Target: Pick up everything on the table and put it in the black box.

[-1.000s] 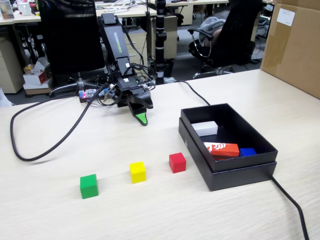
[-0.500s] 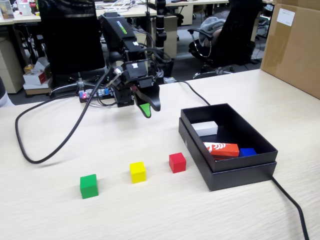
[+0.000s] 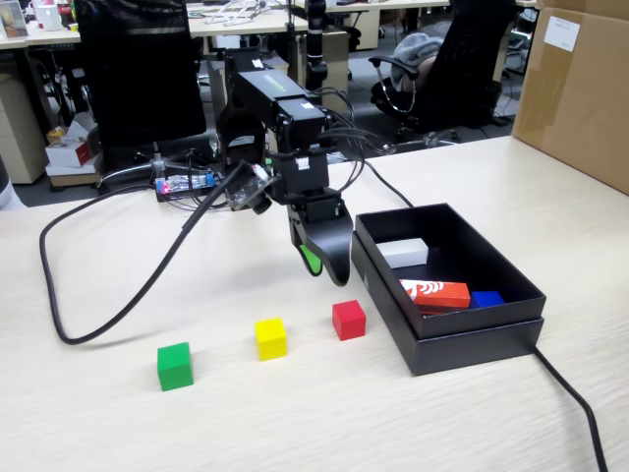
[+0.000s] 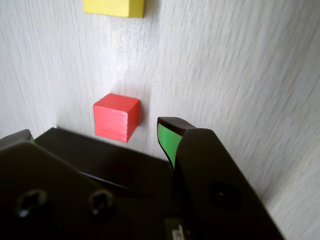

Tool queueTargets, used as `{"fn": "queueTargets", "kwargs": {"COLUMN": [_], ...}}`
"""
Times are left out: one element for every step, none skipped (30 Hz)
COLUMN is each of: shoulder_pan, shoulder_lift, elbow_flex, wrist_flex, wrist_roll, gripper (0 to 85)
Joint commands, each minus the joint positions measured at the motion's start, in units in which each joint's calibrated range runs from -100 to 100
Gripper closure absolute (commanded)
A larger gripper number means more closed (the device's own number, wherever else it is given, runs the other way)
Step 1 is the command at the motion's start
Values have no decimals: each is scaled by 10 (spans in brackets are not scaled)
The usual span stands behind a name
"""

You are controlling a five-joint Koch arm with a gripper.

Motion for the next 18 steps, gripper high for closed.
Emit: {"fn": "queueTargets", "kwargs": {"shoulder_pan": [7, 9, 12, 14, 16, 19, 19, 20, 20, 19, 19, 18, 18, 18, 17, 16, 16, 16], "shoulder_lift": [25, 36, 43, 52, 64, 84, 95, 102, 109, 120, 129, 141, 146, 152, 162, 165, 173, 183], "elbow_flex": [64, 71, 76, 82, 86, 90, 95, 98, 102, 110, 116, 126, 130, 137, 147, 149, 152, 156], "wrist_flex": [-2, -2, -2, -2, -2, -2, -2, -2, -2, -2, -2, -2, -2, -2, -2, -2, -2, -2], "wrist_roll": [2, 3, 3, 3, 6, 8, 8, 9, 9, 9, 9, 9, 9, 9, 9, 9, 9, 9], "gripper": [379, 379, 379, 379, 380, 380, 380, 380, 380, 380, 380, 380, 382, 382, 382, 383, 383, 383]}}
